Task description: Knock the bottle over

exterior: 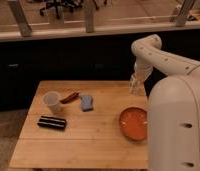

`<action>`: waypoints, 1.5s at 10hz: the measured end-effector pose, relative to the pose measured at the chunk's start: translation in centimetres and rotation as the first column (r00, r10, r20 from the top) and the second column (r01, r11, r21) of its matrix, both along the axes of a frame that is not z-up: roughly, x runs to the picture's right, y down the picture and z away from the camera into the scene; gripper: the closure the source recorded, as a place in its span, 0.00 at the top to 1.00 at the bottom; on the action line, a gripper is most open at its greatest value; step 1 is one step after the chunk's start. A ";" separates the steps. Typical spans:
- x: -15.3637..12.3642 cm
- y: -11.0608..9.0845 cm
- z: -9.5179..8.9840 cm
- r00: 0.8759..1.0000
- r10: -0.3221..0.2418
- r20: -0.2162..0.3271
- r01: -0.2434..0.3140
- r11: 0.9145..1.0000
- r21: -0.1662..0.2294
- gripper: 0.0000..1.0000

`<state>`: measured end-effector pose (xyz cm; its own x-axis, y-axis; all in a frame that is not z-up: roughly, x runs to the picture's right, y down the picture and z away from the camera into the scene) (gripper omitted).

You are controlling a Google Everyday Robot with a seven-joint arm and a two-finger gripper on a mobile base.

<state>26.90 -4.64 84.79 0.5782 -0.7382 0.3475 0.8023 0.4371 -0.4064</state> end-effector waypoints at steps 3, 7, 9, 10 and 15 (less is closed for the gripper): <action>1.1 0.2 0.2 0.998 0.056 0.014 -0.056 0.998 -0.025 0.02; 2.4 -0.1 0.9 0.989 0.145 0.031 -0.143 0.988 -0.060 0.02; 3.3 -0.2 1.3 0.981 0.192 0.029 -0.189 0.978 -0.084 0.02; 3.3 -0.2 1.6 0.979 0.203 0.033 -0.199 0.975 -0.096 0.02; 2.5 0.1 2.2 0.973 0.220 0.069 -0.211 0.971 -0.113 0.02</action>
<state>29.37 -4.58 86.95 0.6868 -0.5564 0.4676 0.7256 0.5617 -0.3974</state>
